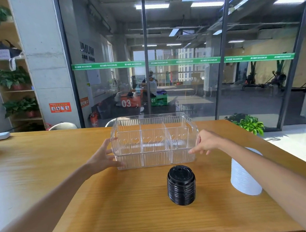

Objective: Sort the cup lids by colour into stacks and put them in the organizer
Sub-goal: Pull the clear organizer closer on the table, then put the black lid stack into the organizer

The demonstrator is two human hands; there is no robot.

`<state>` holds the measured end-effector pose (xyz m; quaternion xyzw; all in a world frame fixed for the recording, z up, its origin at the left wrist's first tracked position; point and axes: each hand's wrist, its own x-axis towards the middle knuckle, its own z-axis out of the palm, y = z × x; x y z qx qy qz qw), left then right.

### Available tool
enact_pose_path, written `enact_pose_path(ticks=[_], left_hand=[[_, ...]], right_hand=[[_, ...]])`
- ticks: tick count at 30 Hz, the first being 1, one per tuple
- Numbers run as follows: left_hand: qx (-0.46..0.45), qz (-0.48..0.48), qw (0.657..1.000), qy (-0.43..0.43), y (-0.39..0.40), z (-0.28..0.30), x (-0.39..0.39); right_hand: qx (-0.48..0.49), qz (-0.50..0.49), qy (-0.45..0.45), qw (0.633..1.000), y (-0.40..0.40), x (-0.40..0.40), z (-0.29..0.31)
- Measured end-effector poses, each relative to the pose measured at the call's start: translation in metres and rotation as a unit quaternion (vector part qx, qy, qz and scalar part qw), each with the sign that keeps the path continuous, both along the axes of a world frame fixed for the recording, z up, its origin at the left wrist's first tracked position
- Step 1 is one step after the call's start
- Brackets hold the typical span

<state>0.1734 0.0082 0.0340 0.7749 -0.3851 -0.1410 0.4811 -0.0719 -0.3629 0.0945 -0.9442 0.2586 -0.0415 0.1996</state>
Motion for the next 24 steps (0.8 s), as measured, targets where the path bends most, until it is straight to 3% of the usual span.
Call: enact_pose_path(ticks=[8, 14, 18, 21, 24], left_hand=[[-0.066, 0.09, 0.994, 0.0, 0.006, -0.016, -0.016], [-0.199, 0.253, 0.945, 0.064, 0.013, -0.02, -0.05], [-0.218, 0.312, 0.924, -0.039, 0.014, -0.025, -0.082], [-0.226, 0.269, 0.93, -0.111, 0.013, -0.028, -0.111], [-0.209, 0.136, 0.966, -0.067, 0.008, -0.026, -0.141]], right_hand=[[0.005, -0.009, 0.014, 1.0, 0.012, -0.015, 0.012], [-0.086, -0.071, -0.027, 0.993, 0.046, -0.046, 0.0], [-0.096, -0.028, -0.07, 0.993, 0.076, -0.073, -0.019], [-0.026, 0.027, -0.071, 0.997, 0.091, -0.089, -0.034], [0.091, 0.071, -0.052, 0.992, 0.103, -0.101, -0.041]])
